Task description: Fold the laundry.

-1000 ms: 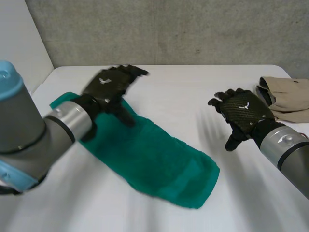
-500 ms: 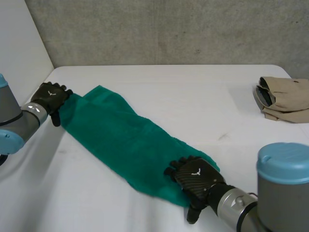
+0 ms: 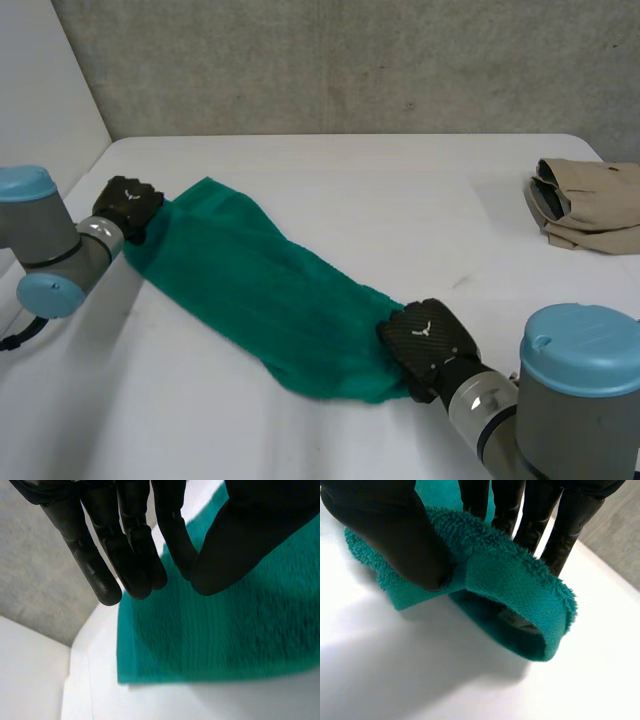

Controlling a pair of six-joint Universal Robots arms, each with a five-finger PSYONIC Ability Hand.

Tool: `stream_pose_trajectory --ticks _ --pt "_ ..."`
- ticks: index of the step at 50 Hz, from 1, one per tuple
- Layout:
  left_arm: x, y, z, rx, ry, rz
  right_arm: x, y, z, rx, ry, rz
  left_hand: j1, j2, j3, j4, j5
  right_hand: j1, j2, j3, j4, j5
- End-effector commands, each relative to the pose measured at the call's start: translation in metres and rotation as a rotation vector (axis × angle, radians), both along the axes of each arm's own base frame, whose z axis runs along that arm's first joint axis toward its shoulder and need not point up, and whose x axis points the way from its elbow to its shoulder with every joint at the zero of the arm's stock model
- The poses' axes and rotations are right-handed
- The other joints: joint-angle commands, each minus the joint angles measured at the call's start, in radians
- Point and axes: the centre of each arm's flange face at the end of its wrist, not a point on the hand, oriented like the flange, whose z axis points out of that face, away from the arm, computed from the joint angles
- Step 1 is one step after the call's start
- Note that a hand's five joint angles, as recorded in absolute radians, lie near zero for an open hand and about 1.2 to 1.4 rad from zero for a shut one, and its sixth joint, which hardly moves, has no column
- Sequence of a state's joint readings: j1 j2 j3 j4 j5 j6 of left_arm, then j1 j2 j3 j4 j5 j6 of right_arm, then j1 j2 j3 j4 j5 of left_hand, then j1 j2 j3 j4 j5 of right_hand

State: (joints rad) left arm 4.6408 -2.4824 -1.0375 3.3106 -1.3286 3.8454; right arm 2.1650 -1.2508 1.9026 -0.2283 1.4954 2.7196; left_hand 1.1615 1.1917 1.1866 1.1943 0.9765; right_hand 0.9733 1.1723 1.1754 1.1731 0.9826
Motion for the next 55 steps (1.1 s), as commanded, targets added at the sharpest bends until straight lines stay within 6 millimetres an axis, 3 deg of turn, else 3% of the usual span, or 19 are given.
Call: stream_pose_trajectory --ticks 1,3,4,6,7,9,11,16,20,22,32,42,46,50,51,55 --pt "-0.020 0.035 0.041 -0.032 0.015 -0.050 -0.014 -0.020 0.056 -0.208 -0.001 -0.039 0.235 0.205 0.210 0.202 0.245 0.423 0.224 0.221 0.223 0.239" --pt "-0.022 0.044 0.051 -0.040 0.019 -0.058 -0.020 -0.027 0.074 -0.273 -0.006 -0.062 0.235 0.205 0.210 0.202 0.245 0.423 0.224 0.221 0.223 0.239" --pt "-0.023 0.048 0.057 -0.045 0.021 -0.059 -0.026 -0.032 0.094 -0.345 -0.013 -0.085 0.235 0.205 0.210 0.202 0.245 0.423 0.224 0.221 0.223 0.239" --pt "-0.023 0.059 0.069 -0.057 0.033 -0.063 -0.032 -0.035 0.109 -0.396 -0.013 -0.106 0.235 0.205 0.210 0.202 0.245 0.423 0.224 0.221 0.223 0.239" --pt "-0.023 0.063 0.071 -0.052 0.038 -0.064 -0.036 -0.037 0.117 -0.420 -0.013 -0.119 -0.076 -0.106 -0.101 -0.109 -0.065 0.423 0.224 0.221 0.223 0.239" --pt "-0.024 0.071 0.070 -0.028 0.064 -0.066 -0.046 -0.043 0.134 -0.467 -0.004 -0.155 -0.987 -1.017 -1.012 -1.020 -0.977 0.423 0.224 0.221 0.223 0.239" --pt "-0.024 0.074 0.067 -0.008 0.085 -0.066 -0.055 -0.050 0.140 -0.471 0.005 -0.181 -0.889 -0.920 -0.915 -0.922 -0.879 0.423 0.224 0.221 0.223 0.239" --pt "-0.023 0.074 0.059 0.028 0.118 -0.056 -0.057 -0.053 0.140 -0.453 -0.001 -0.145 -0.942 -0.972 -0.967 -0.975 -0.932 0.423 0.224 0.221 0.223 0.239" --pt "-0.035 0.079 0.023 0.122 0.102 -0.083 -0.054 -0.051 0.141 -0.451 -0.019 -0.111 -0.936 -0.966 -0.961 -0.969 -0.926 0.423 0.224 0.221 0.223 0.239" --pt "-0.044 0.082 0.016 0.132 0.094 -0.105 -0.053 -0.050 0.141 -0.452 -0.021 -0.105 -0.933 -0.963 -0.958 -0.966 -0.923 0.423 0.224 0.221 0.223 0.239" --pt "-0.060 0.075 -0.001 0.143 0.100 -0.142 -0.052 -0.051 0.138 -0.442 -0.014 -0.102 -0.910 -0.940 -0.935 -0.943 -0.899 0.423 0.224 0.221 0.223 0.239" --pt "-0.078 0.072 -0.004 0.120 0.104 -0.196 -0.052 -0.053 0.130 -0.418 -0.005 -0.102 -0.825 -0.855 -0.850 -0.858 -0.814 0.423 0.224 0.221 0.223 0.239" --pt "-0.080 0.065 -0.007 0.112 0.107 -0.195 -0.052 -0.053 0.129 -0.414 -0.002 -0.101 -0.702 -0.732 -0.727 -0.735 -0.691 0.423 0.224 0.221 0.223 0.239" --pt "-0.082 0.062 -0.012 0.112 0.106 -0.200 -0.053 -0.053 0.125 -0.402 0.003 -0.100 -0.423 -0.453 -0.448 -0.456 -0.413 0.423 0.224 0.221 0.223 0.239" --pt "-0.083 0.061 -0.012 0.109 0.106 -0.201 -0.053 -0.054 0.124 -0.397 0.005 -0.102 -0.225 -0.255 -0.250 -0.258 -0.214 0.423 0.224 0.221 0.223 0.239" --pt "-0.086 0.061 -0.014 0.106 0.102 -0.202 -0.054 -0.058 0.118 -0.378 0.010 -0.109 0.233 0.203 0.208 0.200 0.244 0.423 0.224 0.221 0.223 0.239"
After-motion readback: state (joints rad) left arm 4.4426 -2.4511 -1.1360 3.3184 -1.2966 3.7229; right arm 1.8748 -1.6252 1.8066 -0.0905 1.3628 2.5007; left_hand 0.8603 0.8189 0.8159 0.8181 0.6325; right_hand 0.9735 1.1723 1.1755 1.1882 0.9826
